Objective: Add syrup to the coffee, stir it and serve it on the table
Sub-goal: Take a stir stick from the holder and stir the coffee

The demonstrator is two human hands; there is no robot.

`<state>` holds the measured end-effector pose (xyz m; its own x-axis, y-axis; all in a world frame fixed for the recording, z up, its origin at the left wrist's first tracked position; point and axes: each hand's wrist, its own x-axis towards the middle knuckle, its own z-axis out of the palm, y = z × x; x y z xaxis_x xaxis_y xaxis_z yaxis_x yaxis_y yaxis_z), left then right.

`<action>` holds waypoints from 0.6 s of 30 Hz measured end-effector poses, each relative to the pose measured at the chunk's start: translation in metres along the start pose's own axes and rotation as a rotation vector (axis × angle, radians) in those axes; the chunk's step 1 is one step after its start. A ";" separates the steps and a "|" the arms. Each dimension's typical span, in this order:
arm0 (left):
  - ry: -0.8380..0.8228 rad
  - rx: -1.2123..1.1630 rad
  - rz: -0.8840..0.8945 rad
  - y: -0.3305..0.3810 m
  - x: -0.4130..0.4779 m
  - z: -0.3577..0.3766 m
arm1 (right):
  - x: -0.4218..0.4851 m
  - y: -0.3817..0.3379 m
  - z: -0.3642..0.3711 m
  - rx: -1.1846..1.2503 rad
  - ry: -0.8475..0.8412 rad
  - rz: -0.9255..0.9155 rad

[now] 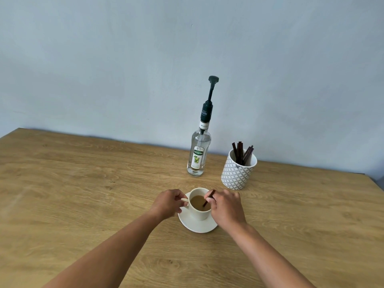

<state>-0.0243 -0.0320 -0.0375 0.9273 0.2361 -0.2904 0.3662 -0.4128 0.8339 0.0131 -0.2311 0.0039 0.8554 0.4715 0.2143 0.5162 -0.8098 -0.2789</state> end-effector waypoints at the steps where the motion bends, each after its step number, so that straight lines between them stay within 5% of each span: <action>1: 0.000 0.003 0.001 0.000 0.000 0.000 | 0.000 0.000 0.001 0.020 -0.007 -0.005; 18: -0.005 0.034 0.008 -0.001 0.003 0.000 | -0.004 -0.006 0.003 0.072 -0.069 -0.017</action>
<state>-0.0223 -0.0307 -0.0394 0.9307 0.2278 -0.2860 0.3608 -0.4447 0.8198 0.0070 -0.2269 0.0015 0.8461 0.5099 0.1553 0.5303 -0.7754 -0.3429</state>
